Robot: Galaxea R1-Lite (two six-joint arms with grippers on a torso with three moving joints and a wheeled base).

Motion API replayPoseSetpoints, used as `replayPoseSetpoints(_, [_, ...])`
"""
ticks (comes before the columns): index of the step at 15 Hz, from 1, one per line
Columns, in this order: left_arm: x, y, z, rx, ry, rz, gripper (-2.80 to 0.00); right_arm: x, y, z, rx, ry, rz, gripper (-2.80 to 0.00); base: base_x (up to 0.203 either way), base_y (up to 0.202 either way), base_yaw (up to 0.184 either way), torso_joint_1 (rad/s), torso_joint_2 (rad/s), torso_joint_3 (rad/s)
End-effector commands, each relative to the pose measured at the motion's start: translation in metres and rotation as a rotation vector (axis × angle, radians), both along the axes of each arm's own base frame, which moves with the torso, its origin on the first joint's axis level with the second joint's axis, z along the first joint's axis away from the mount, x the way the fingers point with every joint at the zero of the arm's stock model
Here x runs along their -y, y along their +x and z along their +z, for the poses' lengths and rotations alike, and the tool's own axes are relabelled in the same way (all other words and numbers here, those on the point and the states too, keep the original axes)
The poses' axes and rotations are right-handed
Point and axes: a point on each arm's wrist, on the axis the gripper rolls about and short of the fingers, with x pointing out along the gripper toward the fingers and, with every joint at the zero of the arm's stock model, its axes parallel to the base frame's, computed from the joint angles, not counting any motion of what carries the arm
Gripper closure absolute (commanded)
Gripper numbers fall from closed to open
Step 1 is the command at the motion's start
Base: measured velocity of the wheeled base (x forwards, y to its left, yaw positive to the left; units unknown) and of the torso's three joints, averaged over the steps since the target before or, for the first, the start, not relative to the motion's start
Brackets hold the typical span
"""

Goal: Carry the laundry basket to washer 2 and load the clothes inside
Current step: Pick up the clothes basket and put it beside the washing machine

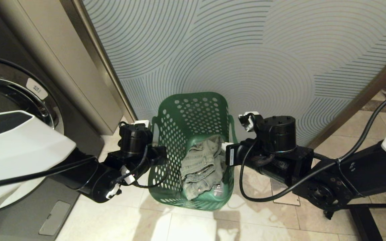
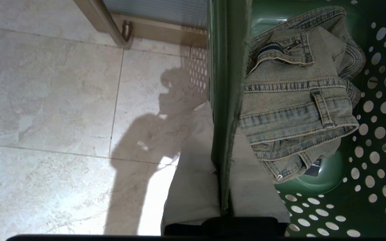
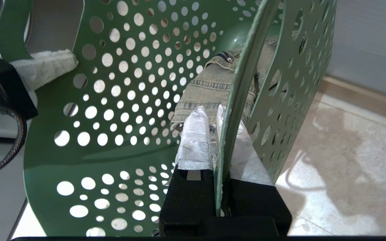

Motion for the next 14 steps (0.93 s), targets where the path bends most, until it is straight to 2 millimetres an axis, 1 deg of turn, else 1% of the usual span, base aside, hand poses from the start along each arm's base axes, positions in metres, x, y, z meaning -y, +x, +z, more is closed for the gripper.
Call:
replayPoseSetpoints(1, [-0.0001, -0.0002, 0.0005, 0.004, -0.002, 0.002, 0.0, 0.0007, -0.001, 0.0003, 0.002, 0.003, -0.001, 0.0, 0.0, 0.0, 0.0, 0.0, 0.0, 0.205])
replayPoseSetpoints(14, [0.0006, -0.0013, -0.0021, -0.004, 0.001, -0.001, 0.0, 0.0013, -0.0018, -0.0016, -0.004, -0.001, 0.0, 0.0, 0.0, 0.0, 0.0, 0.001, 0.0, 0.201])
